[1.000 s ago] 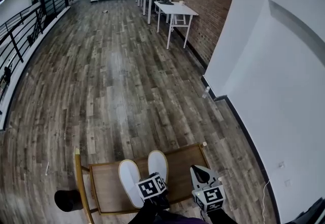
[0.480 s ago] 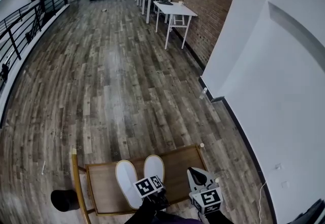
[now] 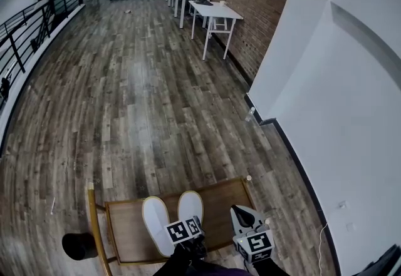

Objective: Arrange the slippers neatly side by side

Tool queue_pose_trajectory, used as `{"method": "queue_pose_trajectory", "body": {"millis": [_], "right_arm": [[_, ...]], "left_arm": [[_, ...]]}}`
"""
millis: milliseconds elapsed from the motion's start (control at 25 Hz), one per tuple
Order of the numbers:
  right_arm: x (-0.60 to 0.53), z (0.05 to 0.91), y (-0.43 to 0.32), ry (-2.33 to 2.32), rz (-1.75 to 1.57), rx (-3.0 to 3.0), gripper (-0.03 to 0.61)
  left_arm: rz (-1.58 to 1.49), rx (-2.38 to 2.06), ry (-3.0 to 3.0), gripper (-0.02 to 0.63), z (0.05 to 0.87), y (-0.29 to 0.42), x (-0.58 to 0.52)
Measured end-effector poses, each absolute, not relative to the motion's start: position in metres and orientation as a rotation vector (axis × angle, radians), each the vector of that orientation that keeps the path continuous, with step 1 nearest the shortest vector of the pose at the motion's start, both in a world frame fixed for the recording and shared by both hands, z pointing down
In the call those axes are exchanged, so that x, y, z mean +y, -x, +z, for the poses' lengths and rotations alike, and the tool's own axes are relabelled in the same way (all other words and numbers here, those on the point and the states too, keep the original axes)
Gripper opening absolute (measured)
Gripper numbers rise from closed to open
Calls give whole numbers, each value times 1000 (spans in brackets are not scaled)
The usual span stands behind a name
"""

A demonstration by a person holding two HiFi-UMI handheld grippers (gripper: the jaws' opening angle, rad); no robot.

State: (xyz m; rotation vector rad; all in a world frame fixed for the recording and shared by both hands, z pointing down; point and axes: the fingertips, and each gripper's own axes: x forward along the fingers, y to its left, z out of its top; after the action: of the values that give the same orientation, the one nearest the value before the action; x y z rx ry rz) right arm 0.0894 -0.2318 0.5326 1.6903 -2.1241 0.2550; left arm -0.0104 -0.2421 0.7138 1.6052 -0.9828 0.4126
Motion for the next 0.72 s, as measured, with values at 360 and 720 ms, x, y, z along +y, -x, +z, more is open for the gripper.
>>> {"method": "queue_pose_trajectory", "body": {"millis": [360, 720], "right_arm": [[-234, 535, -80, -1672, 302, -2136, -2], [-244, 564, -54, -1594, 500, -2199, -2]], "left_arm": [[380, -990, -1674, 50, 692, 16, -239], [236, -1299, -1902, 49, 615, 106, -230]]}}
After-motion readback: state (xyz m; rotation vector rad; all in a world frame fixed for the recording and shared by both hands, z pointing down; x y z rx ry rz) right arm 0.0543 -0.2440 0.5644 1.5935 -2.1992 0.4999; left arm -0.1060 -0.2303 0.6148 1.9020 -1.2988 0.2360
